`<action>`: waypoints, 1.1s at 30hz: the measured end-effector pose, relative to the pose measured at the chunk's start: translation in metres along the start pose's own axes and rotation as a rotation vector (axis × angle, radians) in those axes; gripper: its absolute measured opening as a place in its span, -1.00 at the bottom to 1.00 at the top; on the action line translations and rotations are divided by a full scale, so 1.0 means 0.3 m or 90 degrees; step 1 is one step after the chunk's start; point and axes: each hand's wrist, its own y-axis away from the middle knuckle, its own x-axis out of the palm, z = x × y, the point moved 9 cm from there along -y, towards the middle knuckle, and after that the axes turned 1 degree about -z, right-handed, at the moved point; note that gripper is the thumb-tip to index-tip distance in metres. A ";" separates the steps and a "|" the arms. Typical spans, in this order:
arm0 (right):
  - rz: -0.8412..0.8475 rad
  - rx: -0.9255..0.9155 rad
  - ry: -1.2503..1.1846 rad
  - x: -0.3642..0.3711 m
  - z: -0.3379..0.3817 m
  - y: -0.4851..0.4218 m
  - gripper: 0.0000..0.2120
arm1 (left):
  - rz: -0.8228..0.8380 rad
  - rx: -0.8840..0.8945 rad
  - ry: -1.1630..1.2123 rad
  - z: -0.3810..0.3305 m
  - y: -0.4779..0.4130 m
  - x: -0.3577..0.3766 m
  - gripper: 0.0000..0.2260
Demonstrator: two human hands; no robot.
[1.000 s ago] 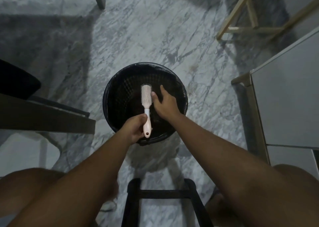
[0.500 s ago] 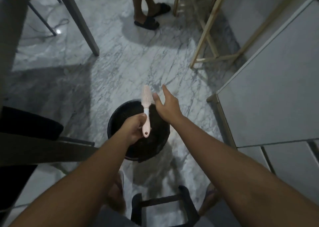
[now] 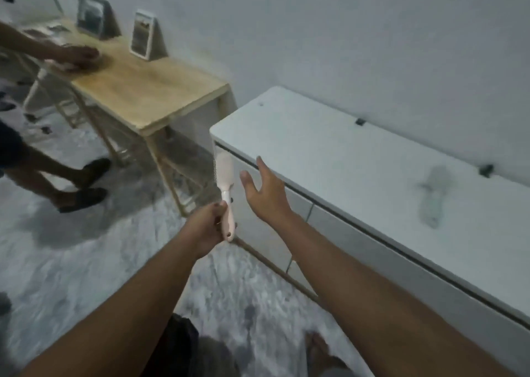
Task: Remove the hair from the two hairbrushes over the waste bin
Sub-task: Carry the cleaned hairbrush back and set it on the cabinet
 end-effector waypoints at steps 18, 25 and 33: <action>-0.361 0.223 0.008 -1.156 -0.522 0.155 -0.40 | 0.297 -0.024 -0.423 0.165 -0.026 1.383 -0.67; -0.371 0.261 -0.010 -1.178 -0.634 0.115 -0.39 | 0.206 0.013 -0.524 0.189 -0.206 1.474 -0.77; -0.383 0.282 -0.010 -1.193 -0.702 0.078 -0.42 | 0.199 0.142 -0.736 0.192 -0.265 1.532 -0.77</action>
